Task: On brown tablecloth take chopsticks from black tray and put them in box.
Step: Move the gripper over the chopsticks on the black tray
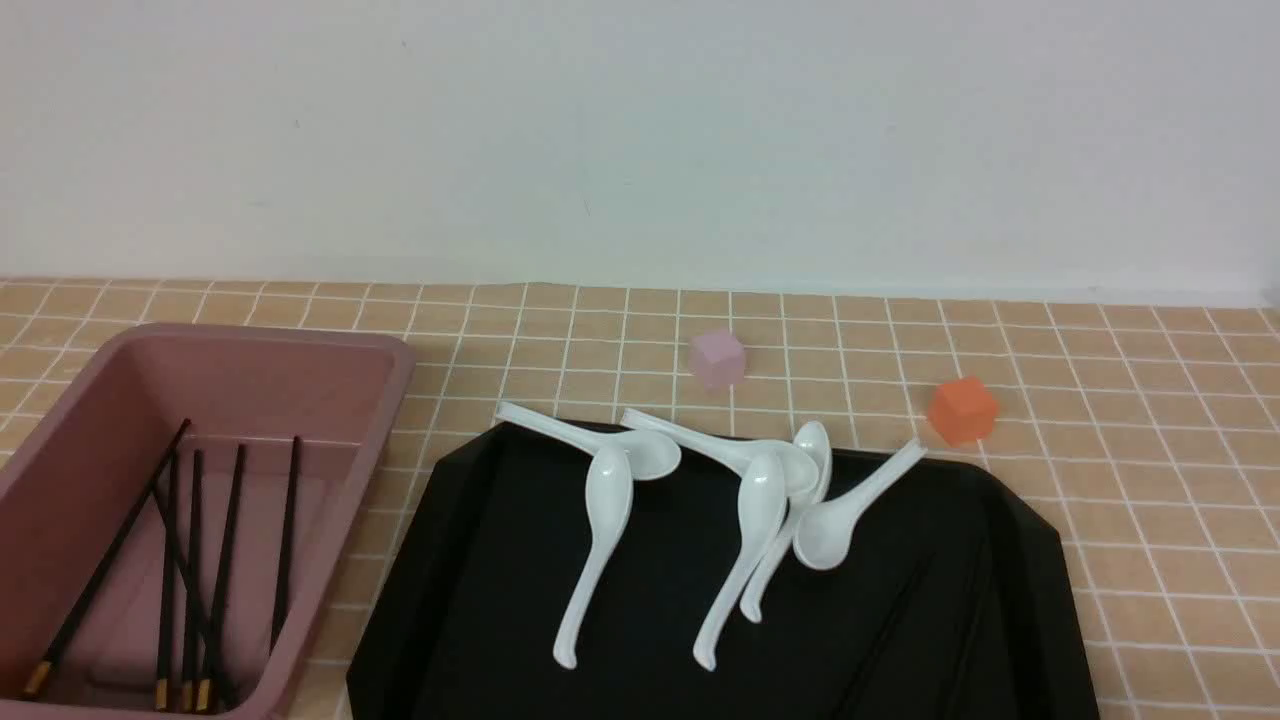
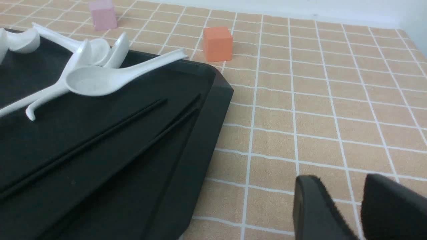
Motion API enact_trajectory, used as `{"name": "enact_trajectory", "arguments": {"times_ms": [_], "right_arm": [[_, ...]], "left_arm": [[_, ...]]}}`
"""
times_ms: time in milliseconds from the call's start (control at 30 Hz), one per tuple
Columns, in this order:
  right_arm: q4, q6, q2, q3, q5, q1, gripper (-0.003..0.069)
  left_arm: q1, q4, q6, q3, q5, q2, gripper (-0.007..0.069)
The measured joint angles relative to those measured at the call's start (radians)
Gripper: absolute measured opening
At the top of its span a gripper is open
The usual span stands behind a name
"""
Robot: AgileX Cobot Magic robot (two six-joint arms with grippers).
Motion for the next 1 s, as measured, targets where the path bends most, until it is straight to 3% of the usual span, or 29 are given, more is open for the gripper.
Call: {"name": "enact_trajectory", "arguments": {"times_ms": [1000], "right_arm": [[0.0,0.0,0.0,0.0,0.0,0.0,0.0239]], "left_arm": [[0.0,0.0,0.0,0.0,-0.001,0.0,0.0123]]}}
